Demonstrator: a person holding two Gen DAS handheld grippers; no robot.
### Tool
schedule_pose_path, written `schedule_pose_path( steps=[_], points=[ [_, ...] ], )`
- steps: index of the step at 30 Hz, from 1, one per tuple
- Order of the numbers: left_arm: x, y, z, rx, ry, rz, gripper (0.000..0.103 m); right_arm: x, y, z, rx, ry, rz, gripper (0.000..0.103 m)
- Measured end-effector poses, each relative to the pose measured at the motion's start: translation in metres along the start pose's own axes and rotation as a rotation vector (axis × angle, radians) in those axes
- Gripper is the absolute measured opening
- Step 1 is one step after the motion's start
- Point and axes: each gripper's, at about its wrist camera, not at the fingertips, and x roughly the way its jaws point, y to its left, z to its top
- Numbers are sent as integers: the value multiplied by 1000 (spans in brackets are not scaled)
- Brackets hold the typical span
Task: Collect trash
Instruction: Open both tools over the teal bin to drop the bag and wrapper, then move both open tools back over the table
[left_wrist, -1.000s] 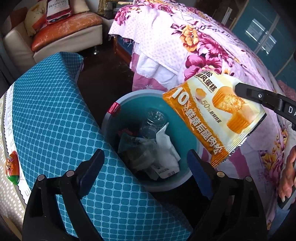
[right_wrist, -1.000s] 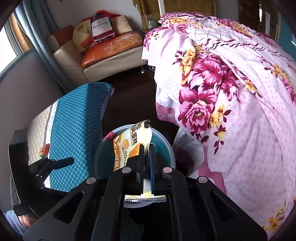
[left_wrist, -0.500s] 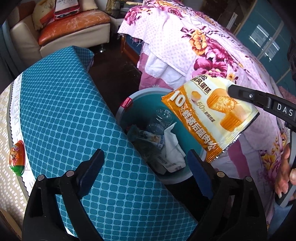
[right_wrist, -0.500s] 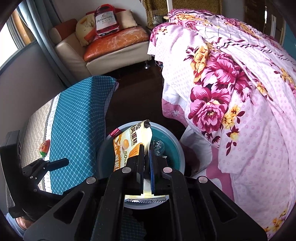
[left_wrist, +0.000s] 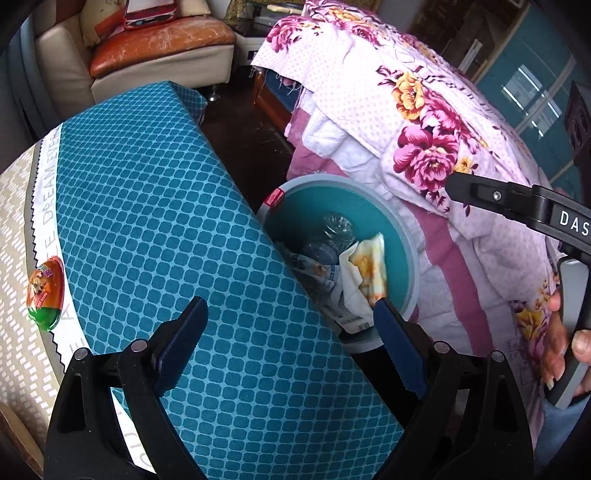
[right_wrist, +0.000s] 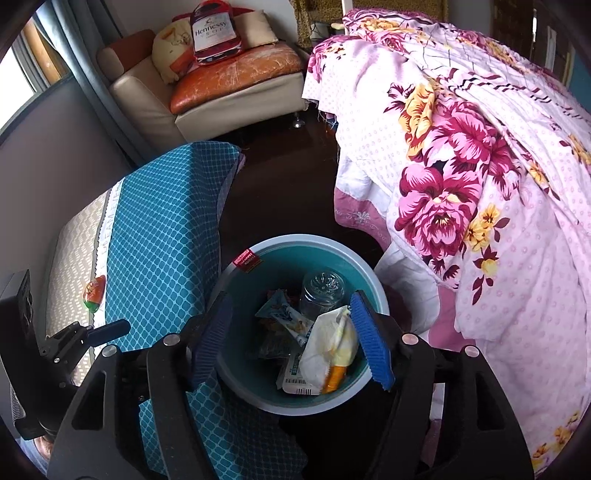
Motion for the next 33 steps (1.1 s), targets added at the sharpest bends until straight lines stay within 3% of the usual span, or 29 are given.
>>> schedule_pose_path(
  steps=[13,33],
  points=[
    [-37,23,-20,-39,-42,0,92,-22,30,-6,-27,14,-3,77],
    [-113,96,-66,-159,-162,51,92,-38,137,-32,-172,50,17,80]
  ],
)
